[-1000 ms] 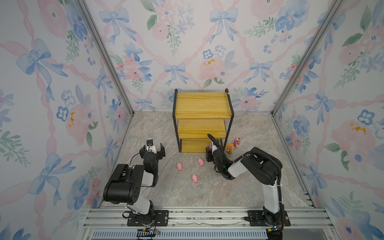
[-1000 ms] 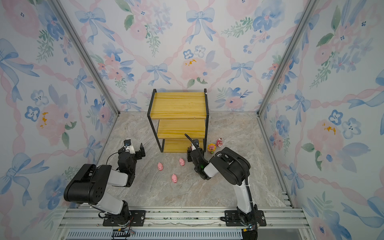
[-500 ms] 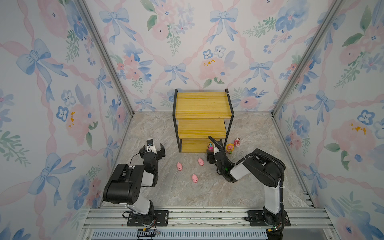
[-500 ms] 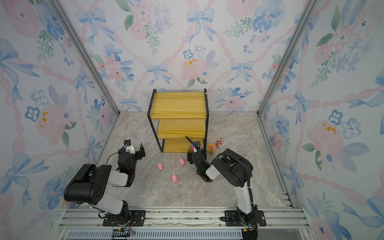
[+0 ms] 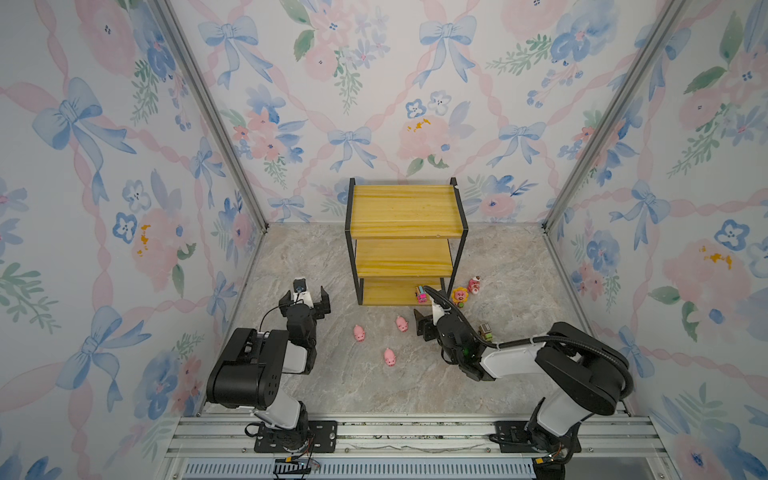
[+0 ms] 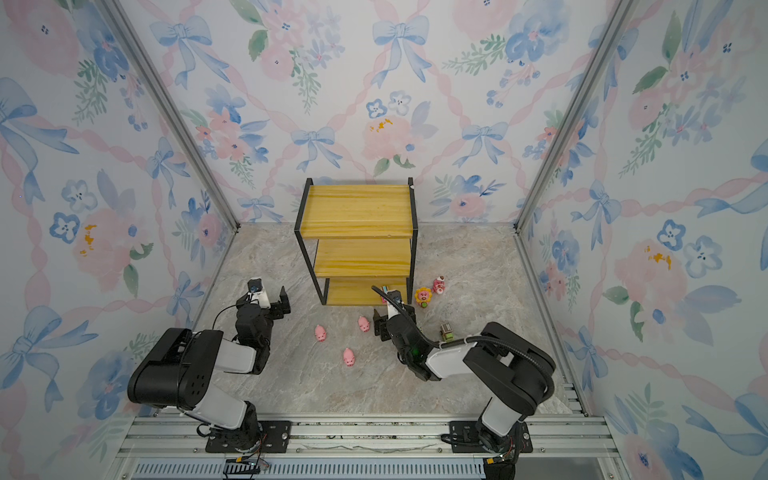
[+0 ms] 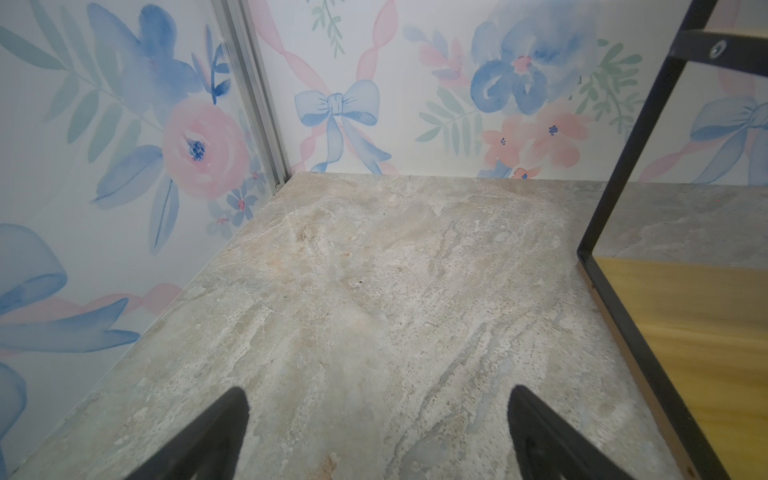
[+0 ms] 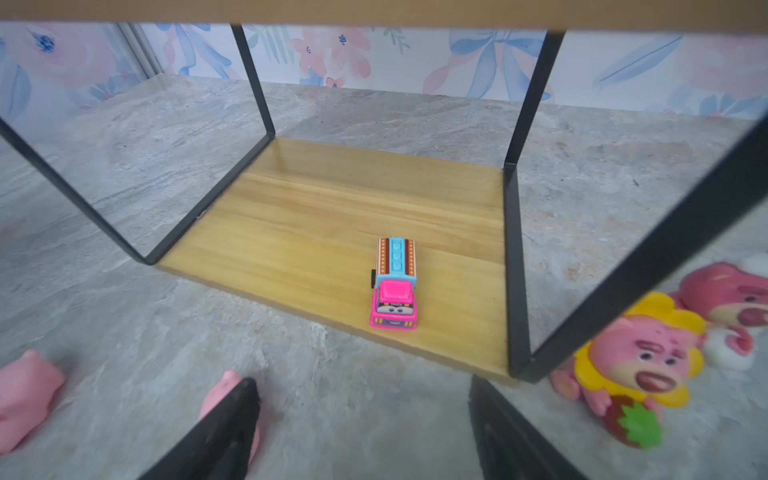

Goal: Place and organize the plastic toys onto the shelf
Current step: 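Withdraw the right gripper from the shelf toward the green-roofed pink car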

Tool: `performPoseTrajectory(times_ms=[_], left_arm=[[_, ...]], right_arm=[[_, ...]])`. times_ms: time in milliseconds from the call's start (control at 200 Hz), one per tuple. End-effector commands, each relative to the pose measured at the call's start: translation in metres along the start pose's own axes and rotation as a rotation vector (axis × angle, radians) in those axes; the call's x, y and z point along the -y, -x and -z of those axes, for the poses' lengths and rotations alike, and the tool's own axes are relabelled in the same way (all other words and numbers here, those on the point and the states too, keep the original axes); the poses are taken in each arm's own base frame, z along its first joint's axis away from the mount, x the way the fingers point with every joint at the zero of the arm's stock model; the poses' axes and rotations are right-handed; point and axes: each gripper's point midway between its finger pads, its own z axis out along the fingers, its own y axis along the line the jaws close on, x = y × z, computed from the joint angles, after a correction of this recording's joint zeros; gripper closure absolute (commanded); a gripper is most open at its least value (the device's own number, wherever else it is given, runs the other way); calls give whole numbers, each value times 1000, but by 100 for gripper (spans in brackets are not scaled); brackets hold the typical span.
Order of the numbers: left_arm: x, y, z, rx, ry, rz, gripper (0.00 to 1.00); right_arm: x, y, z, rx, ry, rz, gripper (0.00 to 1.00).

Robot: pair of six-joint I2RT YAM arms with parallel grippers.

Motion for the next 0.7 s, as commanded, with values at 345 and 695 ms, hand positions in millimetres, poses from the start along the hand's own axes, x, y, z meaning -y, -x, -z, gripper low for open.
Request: performPoseTrajectory(times_ms=[345,695], left_arm=[[1,-1,2,1,-4,1,2],[1,-1,2,2,-4,1,2]], right_arm=[[79,-45,96,-245,-71,-133,22],[85,-78,84,-365,-136,-172,26]])
